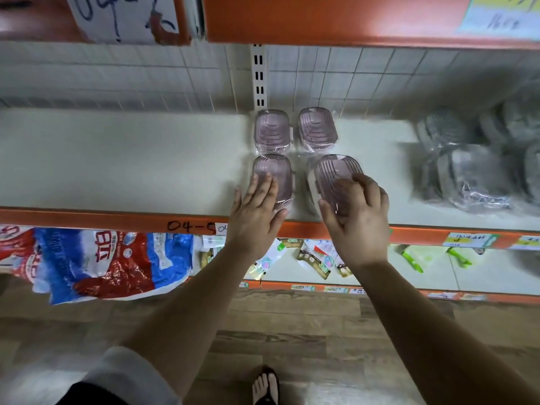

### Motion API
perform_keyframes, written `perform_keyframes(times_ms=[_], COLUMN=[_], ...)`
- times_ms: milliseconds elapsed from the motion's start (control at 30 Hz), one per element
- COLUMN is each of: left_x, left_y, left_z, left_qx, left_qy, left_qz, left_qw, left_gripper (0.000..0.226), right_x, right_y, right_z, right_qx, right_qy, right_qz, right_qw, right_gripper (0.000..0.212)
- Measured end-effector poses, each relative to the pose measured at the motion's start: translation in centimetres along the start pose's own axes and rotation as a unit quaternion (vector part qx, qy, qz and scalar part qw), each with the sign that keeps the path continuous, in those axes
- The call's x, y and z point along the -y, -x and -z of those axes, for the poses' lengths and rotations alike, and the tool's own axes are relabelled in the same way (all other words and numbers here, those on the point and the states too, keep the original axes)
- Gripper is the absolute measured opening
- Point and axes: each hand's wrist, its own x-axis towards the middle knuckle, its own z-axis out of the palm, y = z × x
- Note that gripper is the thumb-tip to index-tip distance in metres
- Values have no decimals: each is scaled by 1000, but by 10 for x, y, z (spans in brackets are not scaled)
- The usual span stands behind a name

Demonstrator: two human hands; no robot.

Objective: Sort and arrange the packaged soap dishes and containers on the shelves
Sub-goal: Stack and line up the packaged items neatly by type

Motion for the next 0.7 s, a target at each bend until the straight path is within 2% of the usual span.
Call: perform_keyframes(times_ms=[67, 300, 400, 500, 700], left_x=[2, -2, -8, -20, -49], left_y=[9, 26, 28, 34, 53], left_z=[5, 15, 19, 27, 59], left_qx=[-28, -52, -63, -53, -62], left_qy=[5, 13, 13, 6, -23], left_qz=[-26, -44, -38, -41, -36], left_qw=[999, 998, 997, 998, 997], left_gripper=[61, 49, 47, 47, 52], right_x=[3, 11, 13, 12, 12], right_y=[-7, -36, -42, -38, -7], right_z=[-2, -6, -8, -1, 38], right_qx=[16, 84, 153, 205, 173], right_qy=[12, 84, 132, 133, 92], right_qz=[-2, 0, -13, -32, 15], right_qw=[1000, 993, 979, 969, 981], right_gripper=[40, 49, 49, 51, 45])
